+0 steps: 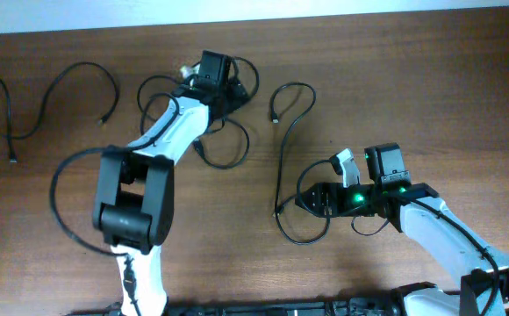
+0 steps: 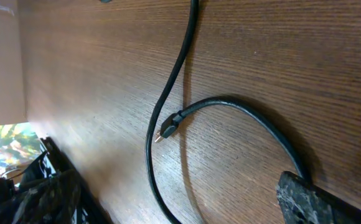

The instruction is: Untangle cables

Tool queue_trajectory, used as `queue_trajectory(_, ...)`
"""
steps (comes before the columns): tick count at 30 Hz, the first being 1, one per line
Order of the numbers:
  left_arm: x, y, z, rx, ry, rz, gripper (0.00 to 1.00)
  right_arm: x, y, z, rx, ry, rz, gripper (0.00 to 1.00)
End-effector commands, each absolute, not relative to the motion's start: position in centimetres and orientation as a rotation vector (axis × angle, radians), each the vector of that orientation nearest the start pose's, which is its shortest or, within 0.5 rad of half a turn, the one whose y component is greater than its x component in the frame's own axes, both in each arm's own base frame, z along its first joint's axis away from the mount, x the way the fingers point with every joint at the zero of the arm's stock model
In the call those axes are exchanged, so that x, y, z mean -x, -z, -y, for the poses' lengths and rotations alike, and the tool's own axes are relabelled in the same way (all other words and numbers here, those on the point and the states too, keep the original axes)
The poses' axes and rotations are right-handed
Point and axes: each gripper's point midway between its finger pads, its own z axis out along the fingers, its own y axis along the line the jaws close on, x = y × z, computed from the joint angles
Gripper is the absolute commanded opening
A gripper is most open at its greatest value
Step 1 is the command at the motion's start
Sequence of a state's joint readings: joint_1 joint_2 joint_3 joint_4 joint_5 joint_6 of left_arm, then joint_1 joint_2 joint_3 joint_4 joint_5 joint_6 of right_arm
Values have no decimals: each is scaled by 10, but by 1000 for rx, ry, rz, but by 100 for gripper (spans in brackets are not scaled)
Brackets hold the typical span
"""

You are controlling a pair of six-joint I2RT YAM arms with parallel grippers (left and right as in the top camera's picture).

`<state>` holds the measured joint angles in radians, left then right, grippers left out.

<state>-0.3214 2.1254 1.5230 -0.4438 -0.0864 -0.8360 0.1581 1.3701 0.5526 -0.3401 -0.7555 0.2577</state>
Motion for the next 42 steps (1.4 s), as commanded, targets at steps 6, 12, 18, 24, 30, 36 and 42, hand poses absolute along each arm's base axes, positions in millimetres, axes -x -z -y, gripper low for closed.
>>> queue_trajectory(6, -474, 46, 129, 931, 101, -2624, 33, -236, -51, -157, 112, -1137, -2680, 99)
queue_trajectory(12, -463, 26, 62, 578, -357, -2732, 0, -236, -51, -157, 112, -1137, -2680, 99)
queue_trajectory(18, -554, -155, 40, 214, -325, -2550, 0, -236, -51, -157, 112, -1137, -2680, 99)
queue_trajectory(24, -555, -289, 48, 145, -193, -2353, 0, -236, -51, -157, 111, -1137, -2680, 99)
queue_trajectory(30, -593, -359, 14, 51, -387, -2056, 0, -237, -48, -154, 102, -1105, -2691, 99)
queue_trajectory(36, -622, -476, -23, 235, -310, -1544, 0, -240, -43, -148, 86, -1034, -2705, 99)
queue_trajectory(42, -626, -474, -22, 308, -159, -1531, 0, -242, -43, -147, 88, -1024, -2699, 99)
